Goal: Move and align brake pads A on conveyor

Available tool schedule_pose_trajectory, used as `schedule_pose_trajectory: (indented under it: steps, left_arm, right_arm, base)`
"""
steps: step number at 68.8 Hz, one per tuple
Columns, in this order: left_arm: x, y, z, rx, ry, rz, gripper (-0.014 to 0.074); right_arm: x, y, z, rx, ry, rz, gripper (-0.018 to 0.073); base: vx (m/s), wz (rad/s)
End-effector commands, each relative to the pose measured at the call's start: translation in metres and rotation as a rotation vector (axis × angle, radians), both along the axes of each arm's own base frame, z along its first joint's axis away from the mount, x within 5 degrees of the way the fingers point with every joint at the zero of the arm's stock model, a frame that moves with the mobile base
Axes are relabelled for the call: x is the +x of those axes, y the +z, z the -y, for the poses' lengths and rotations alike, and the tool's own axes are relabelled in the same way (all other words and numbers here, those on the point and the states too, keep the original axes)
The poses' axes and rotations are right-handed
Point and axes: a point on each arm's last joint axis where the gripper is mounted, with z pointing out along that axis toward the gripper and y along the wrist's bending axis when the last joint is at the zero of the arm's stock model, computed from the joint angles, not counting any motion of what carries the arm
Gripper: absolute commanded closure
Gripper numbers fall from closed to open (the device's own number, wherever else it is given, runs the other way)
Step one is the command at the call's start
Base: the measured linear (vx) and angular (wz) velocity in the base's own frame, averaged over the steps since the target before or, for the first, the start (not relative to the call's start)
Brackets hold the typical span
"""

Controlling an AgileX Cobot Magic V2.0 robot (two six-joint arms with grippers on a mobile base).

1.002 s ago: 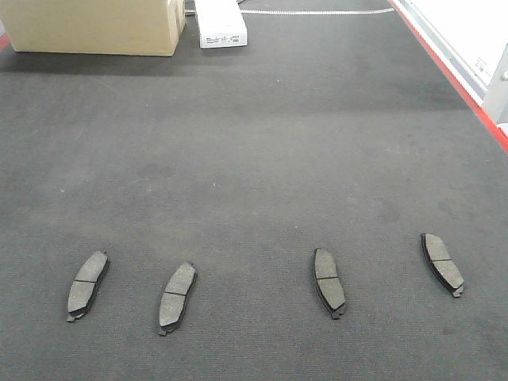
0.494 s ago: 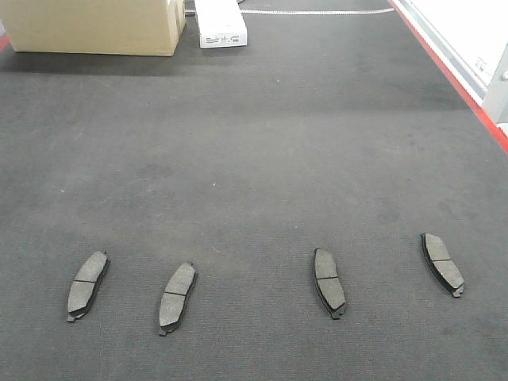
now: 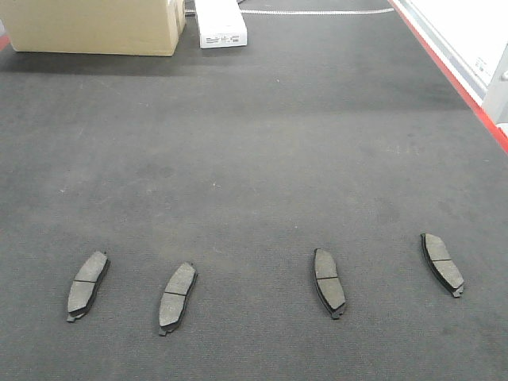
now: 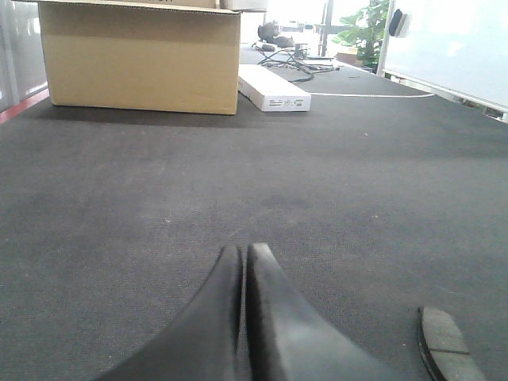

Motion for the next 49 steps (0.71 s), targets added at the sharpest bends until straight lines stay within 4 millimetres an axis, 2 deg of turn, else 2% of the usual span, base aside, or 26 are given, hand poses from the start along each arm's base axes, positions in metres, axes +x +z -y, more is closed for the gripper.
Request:
schedule_pose_trajectory:
  steps: [1,49]
  left_arm:
    - [-0.0001,-0.0004,-0.0001,-0.024,0.001,0.065,0.0602]
    - [-0.0001,-0.0004,-0.0001,-0.024,0.001,0.065,0.0602]
  right_arm:
    - [-0.0009,0.0067,0.0001,-0.007,-0.001,0.093,0.0569]
    - [-0.0009,0.0067,0.0002,-0.007,-0.002,0.093,0.0569]
  base:
    - [0.0,0.0]
    - [0.0,0.0]
